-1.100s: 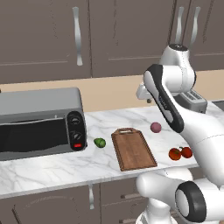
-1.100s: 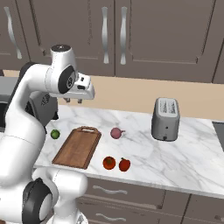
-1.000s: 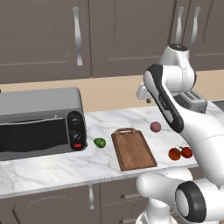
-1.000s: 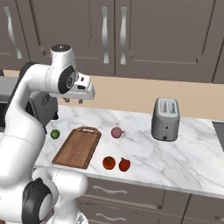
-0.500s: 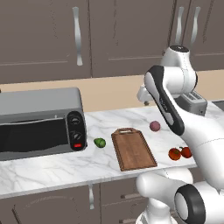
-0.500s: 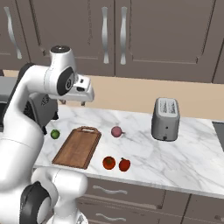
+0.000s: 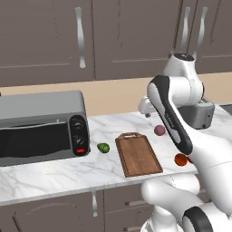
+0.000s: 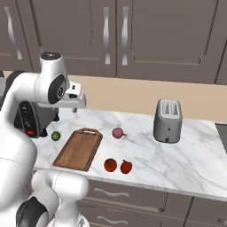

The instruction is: Place the avocado, onion, tomato, and bell pepper on the cutting board.

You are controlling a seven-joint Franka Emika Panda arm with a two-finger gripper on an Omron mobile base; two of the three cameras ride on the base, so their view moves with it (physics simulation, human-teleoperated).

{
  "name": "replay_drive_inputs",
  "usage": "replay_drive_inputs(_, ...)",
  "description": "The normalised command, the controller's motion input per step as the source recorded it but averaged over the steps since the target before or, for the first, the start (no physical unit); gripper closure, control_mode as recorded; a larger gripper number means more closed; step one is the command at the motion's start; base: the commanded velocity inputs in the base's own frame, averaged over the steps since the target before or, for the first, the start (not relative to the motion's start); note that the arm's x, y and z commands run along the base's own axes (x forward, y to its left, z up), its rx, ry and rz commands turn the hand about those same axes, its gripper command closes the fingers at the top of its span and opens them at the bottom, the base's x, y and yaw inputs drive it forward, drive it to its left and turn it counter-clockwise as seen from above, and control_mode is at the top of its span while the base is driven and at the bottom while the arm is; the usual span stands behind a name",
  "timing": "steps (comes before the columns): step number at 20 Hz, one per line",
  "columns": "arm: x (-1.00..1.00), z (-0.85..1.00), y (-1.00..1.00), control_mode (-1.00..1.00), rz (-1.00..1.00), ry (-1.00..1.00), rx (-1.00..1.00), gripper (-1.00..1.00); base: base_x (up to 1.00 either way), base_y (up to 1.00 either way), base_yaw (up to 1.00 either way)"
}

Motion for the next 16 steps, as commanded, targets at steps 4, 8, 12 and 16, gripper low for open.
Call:
replay_drive_inputs(4,-0.15,-0.08,0.41,-1.0,0.23,0.0,0.0,-1.0,0.0,0.0,0.0)
replay_drive_inputs(8,-0.12,-0.14,0.44,-1.0,0.27,0.0,0.0,-1.0,0.0,0.0,0.0)
replay_drive_inputs(12,-0.04,-0.3,0.46,-1.0,0.26,0.0,0.0,-1.0,0.0,0.0,0.0)
replay_drive_inputs(16,-0.03,-0.37,0.4,-1.0,0.28,0.0,0.0,-1.0,0.0,0.0,0.0)
